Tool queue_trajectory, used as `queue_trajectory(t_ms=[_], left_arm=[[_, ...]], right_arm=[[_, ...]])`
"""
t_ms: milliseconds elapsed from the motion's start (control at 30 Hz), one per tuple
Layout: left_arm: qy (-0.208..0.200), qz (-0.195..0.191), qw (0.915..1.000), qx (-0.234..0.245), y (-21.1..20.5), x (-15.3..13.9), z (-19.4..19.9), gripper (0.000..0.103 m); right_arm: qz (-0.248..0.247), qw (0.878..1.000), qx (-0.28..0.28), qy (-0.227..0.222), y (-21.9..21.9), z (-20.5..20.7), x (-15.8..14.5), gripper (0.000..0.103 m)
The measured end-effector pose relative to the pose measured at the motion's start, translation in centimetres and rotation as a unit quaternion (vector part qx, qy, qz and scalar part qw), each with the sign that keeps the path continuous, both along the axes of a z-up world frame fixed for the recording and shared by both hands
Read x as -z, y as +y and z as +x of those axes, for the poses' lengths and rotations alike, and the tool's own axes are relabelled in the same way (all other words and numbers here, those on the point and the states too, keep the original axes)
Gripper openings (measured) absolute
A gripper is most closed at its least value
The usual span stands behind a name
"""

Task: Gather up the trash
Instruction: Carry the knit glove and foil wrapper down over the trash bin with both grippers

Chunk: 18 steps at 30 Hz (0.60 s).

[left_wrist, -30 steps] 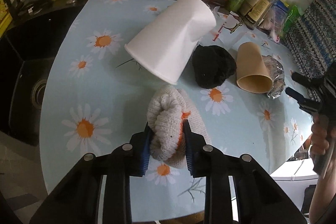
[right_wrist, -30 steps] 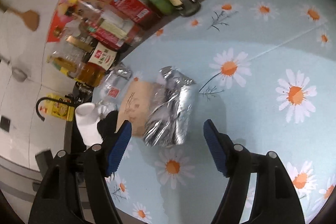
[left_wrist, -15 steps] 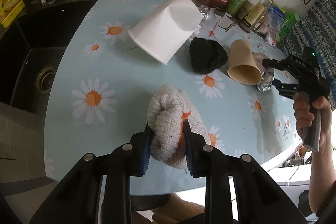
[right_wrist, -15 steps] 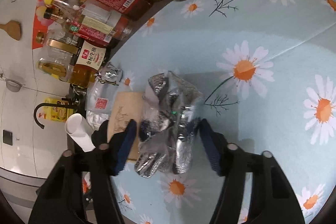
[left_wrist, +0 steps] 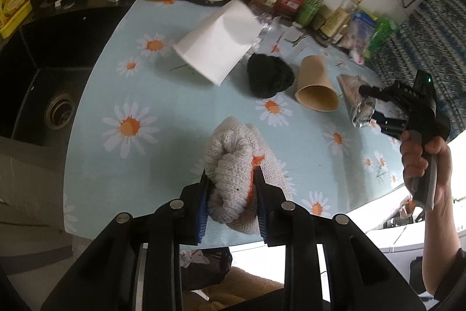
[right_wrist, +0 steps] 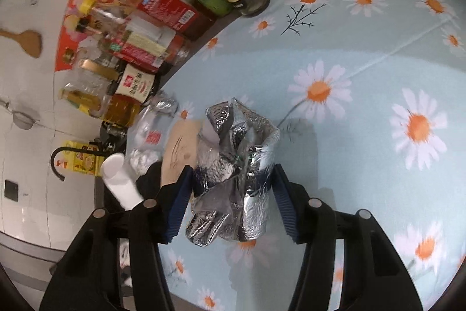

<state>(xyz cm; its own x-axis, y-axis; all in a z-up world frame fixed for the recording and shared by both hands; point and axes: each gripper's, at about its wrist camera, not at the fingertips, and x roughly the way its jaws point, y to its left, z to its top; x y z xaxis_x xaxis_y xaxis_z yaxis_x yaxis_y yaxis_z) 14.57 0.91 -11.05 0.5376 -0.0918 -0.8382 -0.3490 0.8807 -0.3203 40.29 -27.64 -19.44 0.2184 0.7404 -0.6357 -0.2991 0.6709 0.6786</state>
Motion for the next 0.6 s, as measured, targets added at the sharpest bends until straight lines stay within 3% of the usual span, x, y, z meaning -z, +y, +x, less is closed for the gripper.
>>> queue_trajectory(t_ms=[433,600], left_arm=[[-0.041,-0.026,0.9961,0.074,0.8,-1.8,-4.9,0.026],[-0.034,-0.038,0.9938,0.099,0.9,-1.0,-7.1,0.026]], right_arm=[[0.013,0.998,-0.056,-0.02,1.0,-15.4,-1.0,0.055],[-0.018,0.994,-0.09,-0.055,3.1,-20.6,-1.2,0.055]])
